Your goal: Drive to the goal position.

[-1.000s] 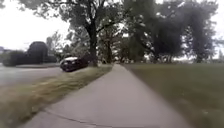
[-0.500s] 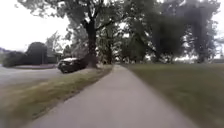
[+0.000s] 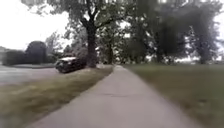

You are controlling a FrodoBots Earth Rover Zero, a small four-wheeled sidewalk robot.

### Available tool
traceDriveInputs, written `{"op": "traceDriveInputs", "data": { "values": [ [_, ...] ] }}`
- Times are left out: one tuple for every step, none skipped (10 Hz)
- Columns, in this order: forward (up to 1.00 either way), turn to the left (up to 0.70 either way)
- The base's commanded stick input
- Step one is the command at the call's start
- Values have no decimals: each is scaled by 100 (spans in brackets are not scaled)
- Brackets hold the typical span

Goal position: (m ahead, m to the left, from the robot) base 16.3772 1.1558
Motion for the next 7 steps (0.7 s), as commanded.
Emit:
{"op": "traceDriveInputs", "data": {
  "values": [
    [100,0],
    [100,0],
    [100,-5],
    [100,-30],
    [100,-40],
    [100,-40],
    [100,-40]
  ]
}}
